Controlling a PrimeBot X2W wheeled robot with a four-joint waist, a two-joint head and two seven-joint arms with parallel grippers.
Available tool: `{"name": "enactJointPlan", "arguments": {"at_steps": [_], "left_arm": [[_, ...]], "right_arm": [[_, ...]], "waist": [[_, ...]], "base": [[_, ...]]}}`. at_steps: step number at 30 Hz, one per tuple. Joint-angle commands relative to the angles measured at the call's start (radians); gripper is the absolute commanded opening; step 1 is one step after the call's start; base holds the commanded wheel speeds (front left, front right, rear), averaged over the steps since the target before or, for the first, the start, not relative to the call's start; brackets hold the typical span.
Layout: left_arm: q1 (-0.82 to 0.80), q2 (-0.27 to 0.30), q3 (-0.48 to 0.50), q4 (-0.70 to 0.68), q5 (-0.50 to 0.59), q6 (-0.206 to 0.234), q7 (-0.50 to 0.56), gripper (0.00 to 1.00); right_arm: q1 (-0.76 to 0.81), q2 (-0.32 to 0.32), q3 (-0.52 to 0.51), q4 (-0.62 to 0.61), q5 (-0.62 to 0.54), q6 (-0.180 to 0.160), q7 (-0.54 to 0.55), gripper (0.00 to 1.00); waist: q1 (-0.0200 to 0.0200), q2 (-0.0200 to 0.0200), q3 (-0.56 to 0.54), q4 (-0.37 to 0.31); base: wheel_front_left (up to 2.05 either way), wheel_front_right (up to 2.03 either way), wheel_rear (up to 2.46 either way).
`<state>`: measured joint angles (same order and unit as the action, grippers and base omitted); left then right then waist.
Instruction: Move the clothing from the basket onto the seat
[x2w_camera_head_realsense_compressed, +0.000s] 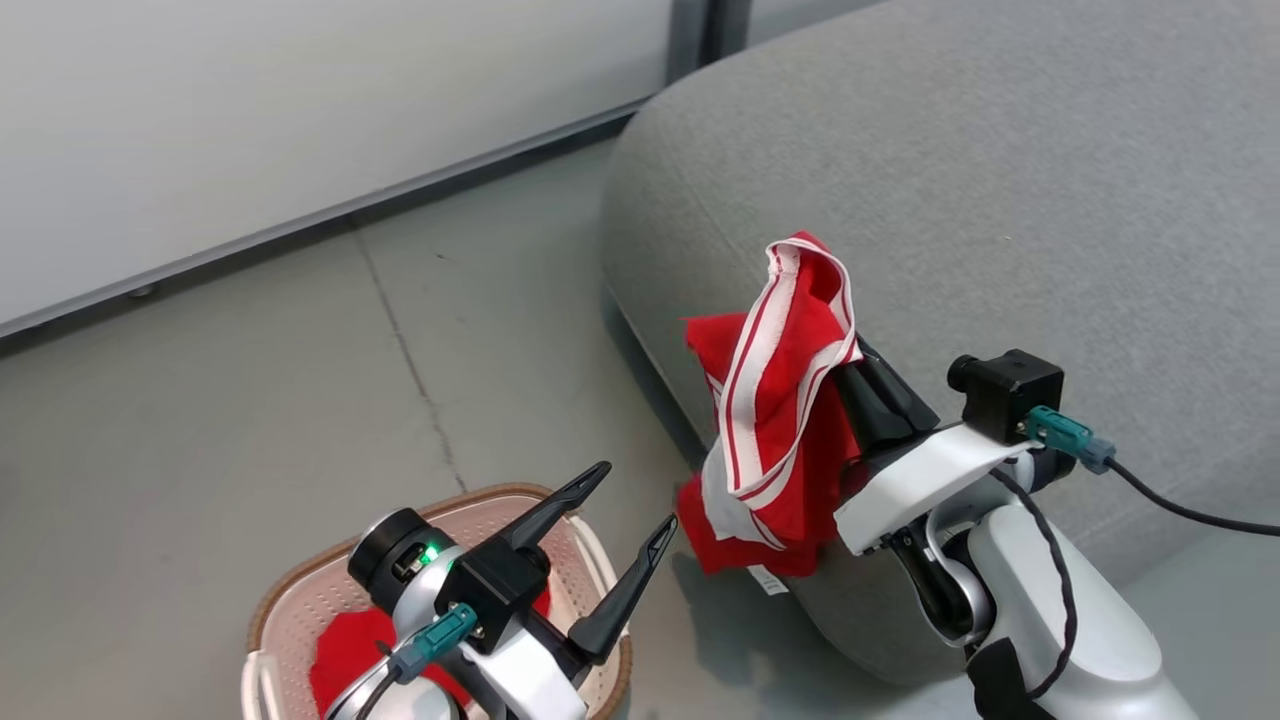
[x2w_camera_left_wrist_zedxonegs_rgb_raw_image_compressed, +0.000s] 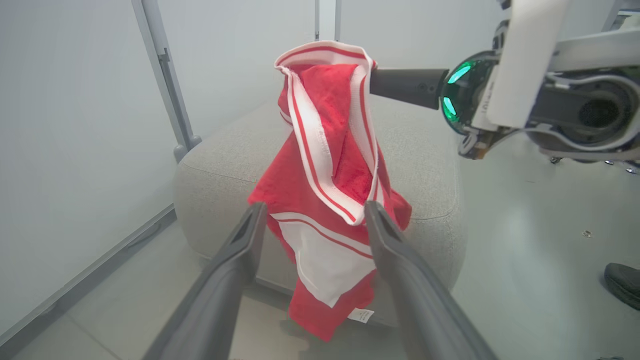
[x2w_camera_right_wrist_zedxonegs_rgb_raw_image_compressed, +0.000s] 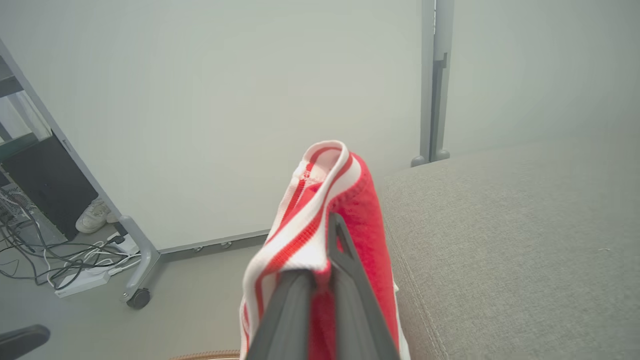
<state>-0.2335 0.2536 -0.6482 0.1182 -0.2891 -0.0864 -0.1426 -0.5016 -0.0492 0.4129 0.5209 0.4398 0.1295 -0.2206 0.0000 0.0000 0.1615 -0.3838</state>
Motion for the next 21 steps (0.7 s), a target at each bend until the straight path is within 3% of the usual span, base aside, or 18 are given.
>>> {"name": "enactJointPlan", "arguments": {"at_steps": [1, 12, 21], "left_arm": [[-0.022, 0.010, 0.002, -0.009, 0.005, 0.006, 0.004, 1.00], [-0.062, 0.043, -0.004, -0.058, 0.021, 0.004, 0.035, 1.00], [-0.132, 0.066, -0.007, -0.109, 0.029, -0.009, 0.049, 1.00]], "right_arm": [[0.004, -0.004, -0.012, -0.013, 0.007, 0.002, -0.008, 0.00], [-0.115, -0.012, -0.153, -0.045, -0.032, 0.002, -0.030, 0.00], [-0.404, -0.098, -0.356, -0.019, -0.016, 0.002, -0.041, 0.00]], "waist": [[0.0000, 0.0000, 0.035, -0.044], [0.0000, 0.0000, 0.102, -0.115], [0.0000, 0.0000, 0.180, -0.080]], "base": [[0.00, 0.00, 0.00], [0.00, 0.00, 0.00], [0.00, 0.00, 0.00]]}}
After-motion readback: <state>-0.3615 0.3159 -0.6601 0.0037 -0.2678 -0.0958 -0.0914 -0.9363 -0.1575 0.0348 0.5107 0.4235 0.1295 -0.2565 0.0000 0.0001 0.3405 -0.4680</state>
